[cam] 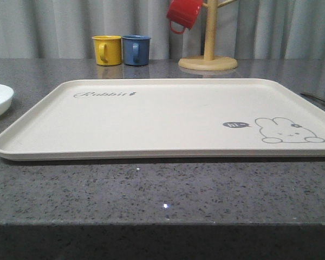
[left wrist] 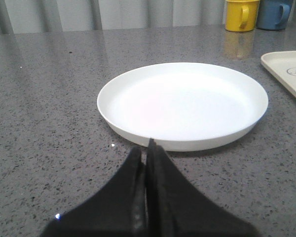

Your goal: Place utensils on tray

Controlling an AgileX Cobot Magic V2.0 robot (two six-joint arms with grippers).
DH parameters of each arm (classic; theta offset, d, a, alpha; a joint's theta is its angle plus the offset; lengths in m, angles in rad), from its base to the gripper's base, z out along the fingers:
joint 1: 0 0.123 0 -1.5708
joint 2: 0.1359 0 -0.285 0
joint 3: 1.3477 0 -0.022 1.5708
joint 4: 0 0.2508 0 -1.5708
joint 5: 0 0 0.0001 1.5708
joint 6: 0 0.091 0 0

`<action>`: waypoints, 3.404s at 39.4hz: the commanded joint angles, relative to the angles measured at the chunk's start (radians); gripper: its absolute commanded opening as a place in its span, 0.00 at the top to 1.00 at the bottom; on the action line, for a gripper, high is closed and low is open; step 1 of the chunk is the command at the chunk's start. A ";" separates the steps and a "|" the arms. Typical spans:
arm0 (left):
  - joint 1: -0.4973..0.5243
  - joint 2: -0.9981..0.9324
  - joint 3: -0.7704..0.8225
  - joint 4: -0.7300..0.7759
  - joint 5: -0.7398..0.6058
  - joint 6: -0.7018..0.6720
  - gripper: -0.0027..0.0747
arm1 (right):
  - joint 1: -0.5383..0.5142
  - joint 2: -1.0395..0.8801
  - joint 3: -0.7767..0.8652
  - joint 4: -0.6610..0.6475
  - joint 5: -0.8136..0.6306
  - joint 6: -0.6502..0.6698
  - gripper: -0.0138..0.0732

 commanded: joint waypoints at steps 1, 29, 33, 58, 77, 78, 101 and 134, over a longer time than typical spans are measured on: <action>0.000 -0.024 0.004 -0.008 -0.083 -0.009 0.99 | -0.006 -0.017 -0.002 0.001 -0.078 -0.006 0.92; 0.000 -0.024 0.004 -0.008 -0.083 -0.009 0.99 | -0.006 -0.017 -0.002 -0.001 -0.087 -0.006 0.92; 0.000 -0.024 0.004 -0.008 -0.083 -0.009 0.99 | -0.006 -0.017 -0.002 -0.001 -0.119 -0.006 0.92; 0.000 -0.024 0.004 -0.049 -0.351 -0.009 0.99 | -0.006 -0.017 -0.014 -0.001 -0.186 -0.006 0.92; 0.000 0.313 -0.509 0.066 -0.031 -0.009 0.99 | -0.006 0.329 -0.518 0.002 0.015 -0.005 0.92; 0.000 0.325 -0.513 0.066 -0.033 -0.009 0.99 | -0.006 0.347 -0.521 0.002 0.015 -0.005 0.92; 0.000 0.351 -0.513 0.055 -0.047 -0.009 0.09 | -0.006 0.373 -0.521 -0.010 -0.010 -0.005 0.08; -0.074 0.677 -0.748 -0.057 0.274 0.080 0.18 | -0.006 0.373 -0.520 -0.010 -0.033 -0.005 0.10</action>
